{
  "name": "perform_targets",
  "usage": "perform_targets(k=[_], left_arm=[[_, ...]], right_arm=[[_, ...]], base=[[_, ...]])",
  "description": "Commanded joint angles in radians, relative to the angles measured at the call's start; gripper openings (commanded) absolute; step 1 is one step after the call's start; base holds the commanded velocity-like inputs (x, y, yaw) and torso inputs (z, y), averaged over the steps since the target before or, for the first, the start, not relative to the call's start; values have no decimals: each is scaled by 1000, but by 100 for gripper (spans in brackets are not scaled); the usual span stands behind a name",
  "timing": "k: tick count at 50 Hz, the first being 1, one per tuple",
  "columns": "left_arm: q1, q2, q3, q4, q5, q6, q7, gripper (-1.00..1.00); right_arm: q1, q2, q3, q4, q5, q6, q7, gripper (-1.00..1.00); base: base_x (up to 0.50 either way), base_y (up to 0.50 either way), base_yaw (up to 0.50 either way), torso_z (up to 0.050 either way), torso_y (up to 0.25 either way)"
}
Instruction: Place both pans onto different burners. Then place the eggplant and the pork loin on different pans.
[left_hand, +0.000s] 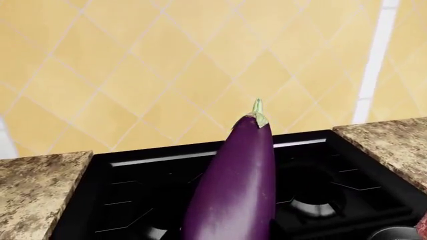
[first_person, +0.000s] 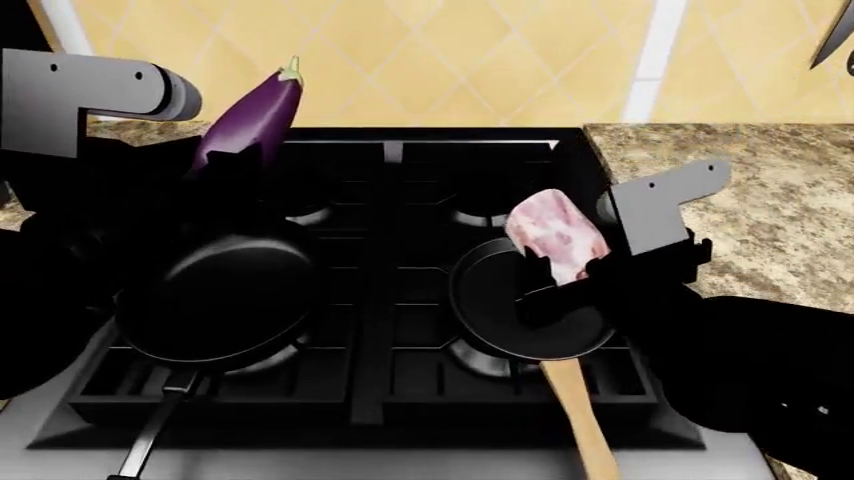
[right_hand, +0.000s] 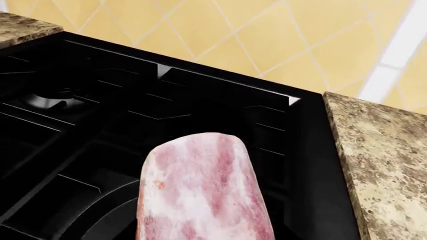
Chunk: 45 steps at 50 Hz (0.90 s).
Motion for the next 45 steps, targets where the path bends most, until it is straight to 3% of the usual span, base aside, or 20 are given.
perform_targets(k=[1, 19, 20, 36, 45], left_arm=[[15, -2, -2, -5, 8, 16, 2, -100], [18, -3, -1, -13, 11, 19, 6, -100], [18, -3, -1, -14, 11, 19, 6, -100], [24, 2, 6, -25, 25, 23, 14, -100], [38, 1, 14, -43, 42, 24, 21, -100]], right_arm=[[-27, 7, 20, -20, -52, -14, -10, -100], [-23, -4, 15, 1, -48, -18, -18, -100], [-21, -4, 16, 1, -46, -16, -17, 100], [8, 0, 37, -4, -17, -10, -7, 100], [115, 37, 133, -67, 94, 13, 71, 100]], base=[[0, 0, 0, 0, 0], [0, 0, 0, 1, 2], [0, 0, 0, 0, 0], [0, 0, 0, 1, 0], [0, 0, 0, 0, 1]])
